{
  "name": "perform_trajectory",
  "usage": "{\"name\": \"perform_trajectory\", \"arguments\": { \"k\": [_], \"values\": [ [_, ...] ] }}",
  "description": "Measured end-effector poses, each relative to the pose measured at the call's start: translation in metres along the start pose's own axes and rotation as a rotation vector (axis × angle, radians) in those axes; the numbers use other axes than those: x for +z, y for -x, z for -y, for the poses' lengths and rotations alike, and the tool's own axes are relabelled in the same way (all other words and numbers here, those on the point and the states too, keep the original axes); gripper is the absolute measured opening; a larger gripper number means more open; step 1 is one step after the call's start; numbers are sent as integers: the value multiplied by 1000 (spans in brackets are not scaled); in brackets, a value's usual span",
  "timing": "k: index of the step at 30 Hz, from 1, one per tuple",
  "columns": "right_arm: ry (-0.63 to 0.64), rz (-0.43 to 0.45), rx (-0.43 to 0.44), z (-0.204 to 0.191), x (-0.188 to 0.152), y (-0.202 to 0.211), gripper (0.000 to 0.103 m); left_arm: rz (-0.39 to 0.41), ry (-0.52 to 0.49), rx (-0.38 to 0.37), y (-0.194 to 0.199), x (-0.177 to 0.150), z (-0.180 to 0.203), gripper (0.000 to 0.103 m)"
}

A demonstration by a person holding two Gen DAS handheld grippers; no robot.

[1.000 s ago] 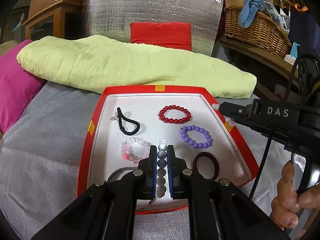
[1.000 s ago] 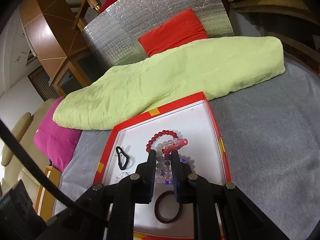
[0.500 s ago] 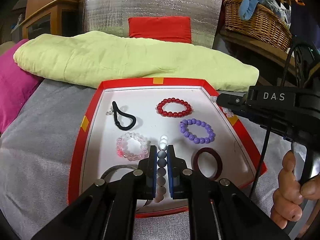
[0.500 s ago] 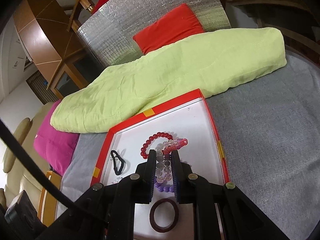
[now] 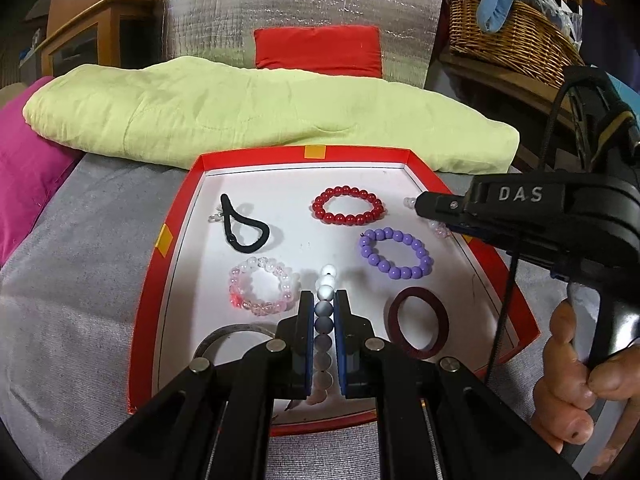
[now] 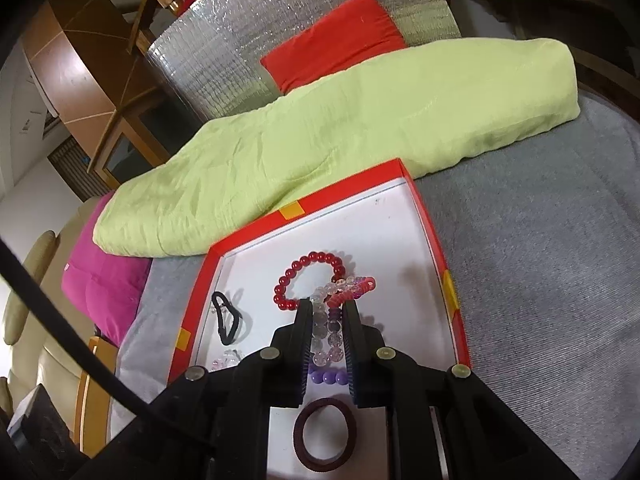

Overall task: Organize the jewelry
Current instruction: 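Lower the pink-clear bracelet into the box and open the right tool, then lower the white bead bracelet into the box and open the left tool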

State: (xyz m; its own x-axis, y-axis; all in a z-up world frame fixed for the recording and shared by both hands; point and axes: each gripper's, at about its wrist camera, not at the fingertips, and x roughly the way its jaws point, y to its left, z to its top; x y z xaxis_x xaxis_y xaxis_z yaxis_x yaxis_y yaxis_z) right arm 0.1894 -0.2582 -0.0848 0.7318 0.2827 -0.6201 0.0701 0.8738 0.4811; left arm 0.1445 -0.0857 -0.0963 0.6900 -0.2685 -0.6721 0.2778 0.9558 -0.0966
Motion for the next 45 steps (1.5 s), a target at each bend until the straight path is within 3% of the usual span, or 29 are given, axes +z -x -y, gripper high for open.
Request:
{"name": "perform_trajectory", "arguments": {
  "k": [24,26,28,34,36,45],
  "values": [
    [-49,-25,-35,14,0,-9,18,-43,18,1,-5,-2,-4,11],
    [-52,-27,-35,14,0,-7,19,-55,30,8,-6,-2,-6,20],
    [-55,-38,-32,14,0,-7,19,-55,52,22,-6,-1,-10,42],
    [-49,-54,-30,13,-3,0,30,17,62,75,13,5,-13,73],
    [-37,-45,-34,11,-4,7,39,28,78,79,18,6,-17,76],
    [60,-12,-100,0,-19,53,46,11,131,210,41,2,-38,79]
  ]
}}
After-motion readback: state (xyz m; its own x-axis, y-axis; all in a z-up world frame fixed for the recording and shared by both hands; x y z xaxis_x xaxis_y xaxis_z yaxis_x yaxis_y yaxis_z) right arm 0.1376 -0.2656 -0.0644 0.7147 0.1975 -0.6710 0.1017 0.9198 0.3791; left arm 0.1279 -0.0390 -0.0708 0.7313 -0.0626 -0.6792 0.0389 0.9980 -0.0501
